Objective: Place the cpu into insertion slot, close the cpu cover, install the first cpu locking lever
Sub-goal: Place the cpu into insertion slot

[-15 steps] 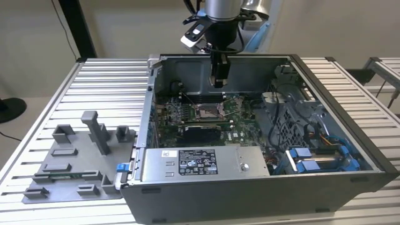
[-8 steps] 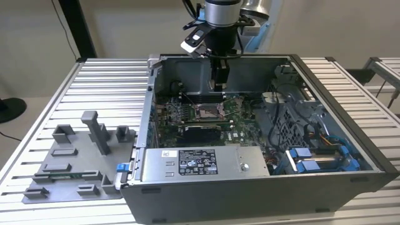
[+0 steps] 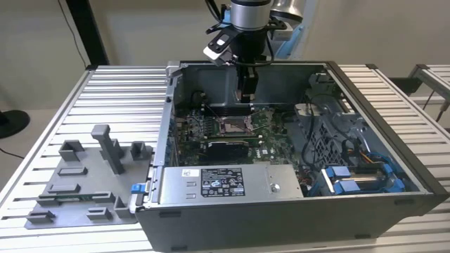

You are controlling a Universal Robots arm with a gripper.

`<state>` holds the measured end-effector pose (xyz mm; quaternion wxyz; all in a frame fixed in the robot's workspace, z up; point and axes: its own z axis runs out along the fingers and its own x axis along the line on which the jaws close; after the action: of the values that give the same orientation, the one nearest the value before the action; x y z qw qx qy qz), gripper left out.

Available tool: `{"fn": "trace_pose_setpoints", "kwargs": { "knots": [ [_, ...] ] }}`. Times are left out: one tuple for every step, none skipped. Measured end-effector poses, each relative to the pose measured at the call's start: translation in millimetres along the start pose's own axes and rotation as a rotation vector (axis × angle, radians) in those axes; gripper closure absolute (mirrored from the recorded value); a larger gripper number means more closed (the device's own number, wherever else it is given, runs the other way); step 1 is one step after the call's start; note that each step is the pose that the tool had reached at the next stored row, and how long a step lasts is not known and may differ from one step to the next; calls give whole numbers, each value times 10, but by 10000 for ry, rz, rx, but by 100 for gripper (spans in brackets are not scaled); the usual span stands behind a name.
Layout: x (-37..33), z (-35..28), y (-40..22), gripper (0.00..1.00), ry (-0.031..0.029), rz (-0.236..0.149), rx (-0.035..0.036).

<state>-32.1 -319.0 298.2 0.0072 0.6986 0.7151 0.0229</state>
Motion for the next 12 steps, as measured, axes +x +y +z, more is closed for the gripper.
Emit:
{"fn": "trace_pose_setpoints", "kwargs": {
  "knots": [
    [0, 0, 0, 100, -1, 0, 1],
    [0, 0, 0, 100, -2, 0, 1],
    [0, 0, 0, 100, -2, 0, 1],
    [0, -1, 0, 100, -3, 0, 2],
    [-1, 1, 0, 100, -3, 0, 2],
    [0, 3, 0, 100, -1, 0, 1],
    [0, 6, 0, 100, -1, 0, 0],
    [0, 10, 0, 100, 0, 0, 0],
    [-1, 15, -1, 100, 0, 0, 0],
    [-1, 20, -1, 100, -2, 0, 1],
    [-1, 26, -1, 100, -1, 0, 1],
    [-1, 31, -2, 100, -1, 0, 1]
  ]
}}
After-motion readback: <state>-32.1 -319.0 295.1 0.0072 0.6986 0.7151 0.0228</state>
